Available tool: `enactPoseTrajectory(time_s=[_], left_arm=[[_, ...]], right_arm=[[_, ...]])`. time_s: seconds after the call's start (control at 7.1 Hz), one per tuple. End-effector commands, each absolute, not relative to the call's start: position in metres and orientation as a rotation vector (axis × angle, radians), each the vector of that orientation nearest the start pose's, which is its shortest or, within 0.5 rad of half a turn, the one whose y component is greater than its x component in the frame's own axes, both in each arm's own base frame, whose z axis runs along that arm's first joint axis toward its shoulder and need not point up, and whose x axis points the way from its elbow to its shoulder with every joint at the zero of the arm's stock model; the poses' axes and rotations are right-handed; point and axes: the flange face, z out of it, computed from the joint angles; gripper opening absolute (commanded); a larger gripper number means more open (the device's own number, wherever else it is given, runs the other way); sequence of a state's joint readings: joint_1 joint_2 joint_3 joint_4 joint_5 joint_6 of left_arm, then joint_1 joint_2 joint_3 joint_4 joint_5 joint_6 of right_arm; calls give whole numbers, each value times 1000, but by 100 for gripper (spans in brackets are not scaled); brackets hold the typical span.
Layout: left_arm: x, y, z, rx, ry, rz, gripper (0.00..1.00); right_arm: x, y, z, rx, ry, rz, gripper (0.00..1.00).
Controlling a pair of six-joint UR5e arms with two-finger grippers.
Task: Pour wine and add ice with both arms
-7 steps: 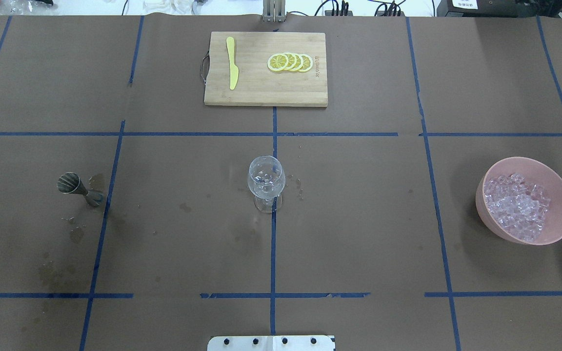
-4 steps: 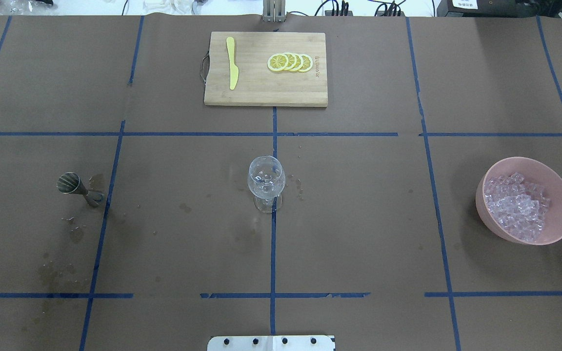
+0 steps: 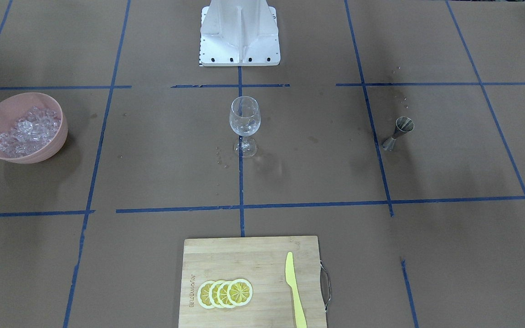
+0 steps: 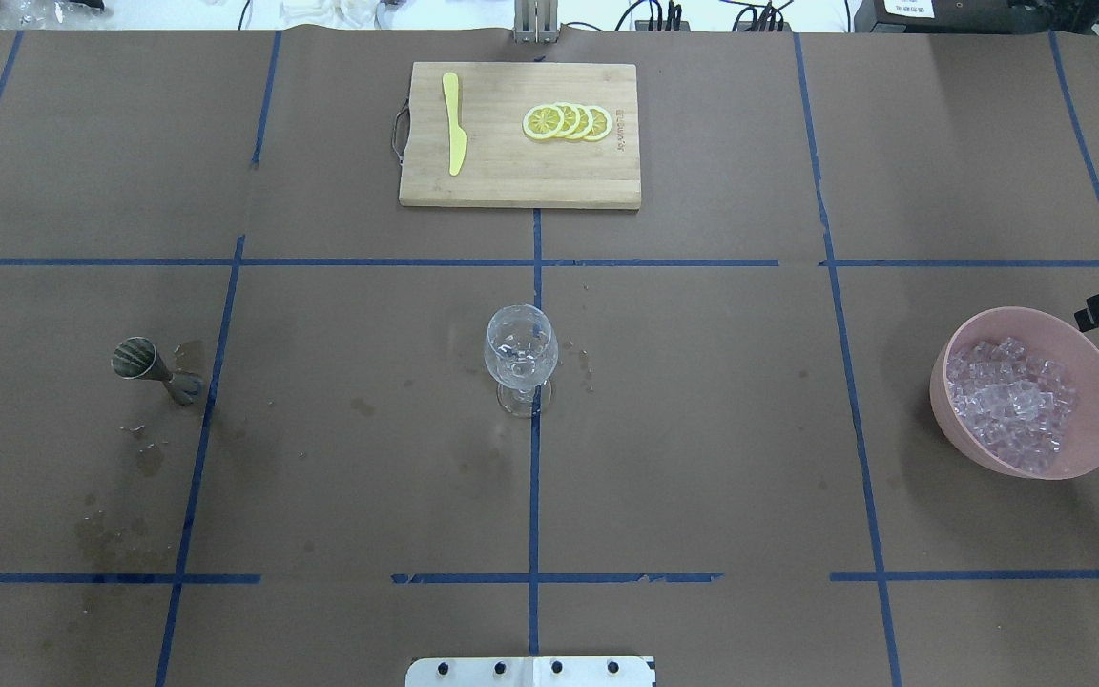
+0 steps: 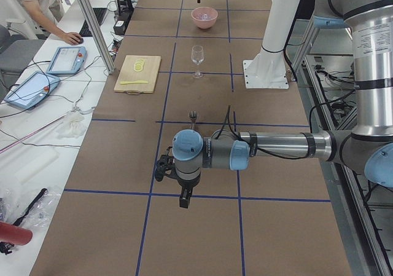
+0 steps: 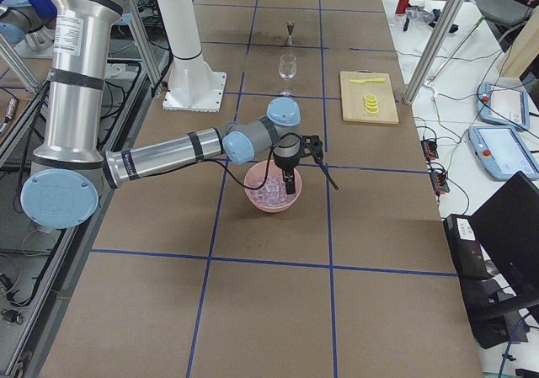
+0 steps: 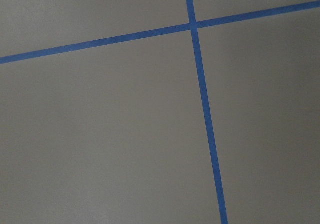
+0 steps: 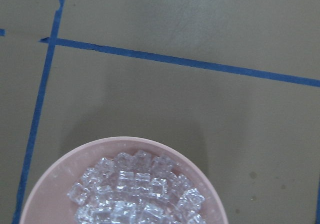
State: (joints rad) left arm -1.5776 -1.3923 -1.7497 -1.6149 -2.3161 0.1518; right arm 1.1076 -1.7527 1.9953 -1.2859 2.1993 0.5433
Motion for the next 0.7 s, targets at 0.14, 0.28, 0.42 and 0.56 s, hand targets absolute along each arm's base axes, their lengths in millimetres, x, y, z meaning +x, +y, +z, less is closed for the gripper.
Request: enactPoseTrajectory(time_s=[0.14, 0.28, 0.42, 0.56], left_arm=[[-68, -426, 640, 121, 739, 162, 100], [-68, -426, 639, 123, 739, 165, 100], [-68, -427, 638, 138, 737, 169, 100], [-68, -427, 637, 147, 737, 172, 100]], right_arm=[[-170, -370, 516, 158, -843, -28, 82], [-179, -368, 526, 160, -845, -40, 81], [-181, -368, 540, 183, -864, -50, 80], [-183, -369, 553, 182, -864, -53, 79]])
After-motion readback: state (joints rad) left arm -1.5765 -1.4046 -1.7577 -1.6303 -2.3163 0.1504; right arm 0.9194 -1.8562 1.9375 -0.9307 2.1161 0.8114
